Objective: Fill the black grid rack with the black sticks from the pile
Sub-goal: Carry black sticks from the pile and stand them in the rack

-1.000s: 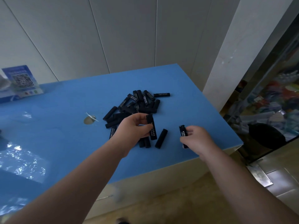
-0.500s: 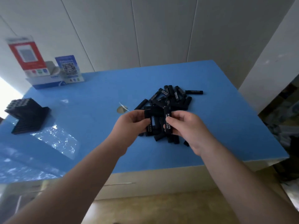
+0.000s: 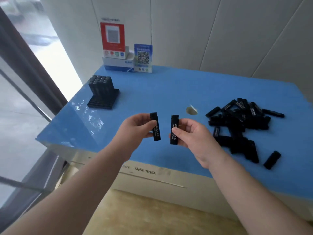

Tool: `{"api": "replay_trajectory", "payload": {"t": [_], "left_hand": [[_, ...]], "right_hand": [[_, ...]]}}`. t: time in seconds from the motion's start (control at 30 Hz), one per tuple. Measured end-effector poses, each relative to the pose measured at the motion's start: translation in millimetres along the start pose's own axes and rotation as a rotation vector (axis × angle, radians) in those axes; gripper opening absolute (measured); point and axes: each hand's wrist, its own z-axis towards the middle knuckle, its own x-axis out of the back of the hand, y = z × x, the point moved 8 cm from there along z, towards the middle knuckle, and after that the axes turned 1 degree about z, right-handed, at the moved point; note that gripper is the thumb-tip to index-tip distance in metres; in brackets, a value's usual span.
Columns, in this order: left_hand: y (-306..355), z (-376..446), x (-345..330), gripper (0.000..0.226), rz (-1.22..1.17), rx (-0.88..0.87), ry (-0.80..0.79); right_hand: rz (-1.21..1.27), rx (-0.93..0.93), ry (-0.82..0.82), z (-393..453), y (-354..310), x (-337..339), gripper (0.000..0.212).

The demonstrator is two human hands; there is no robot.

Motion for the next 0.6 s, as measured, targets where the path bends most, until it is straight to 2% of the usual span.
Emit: {"api": "replay_trajectory", "payload": {"t": [0.33,0.47,0.6], "left_hand": [[12,-18,184,0.013,0.023,-0.042,0.041],[16,-11,219,0.016,-0.015,-0.057,0.032],[15,8,235,0.017,-0.017,-0.055,0.035]], "right_hand": [[0.087,0.000,-0.031,24,-6,-179,0.009],[0.043,0.024,-0.104,31,-11,-221,0.012],[-0.012,0.043,-0.097,50,-14,-234,0.012]]}}
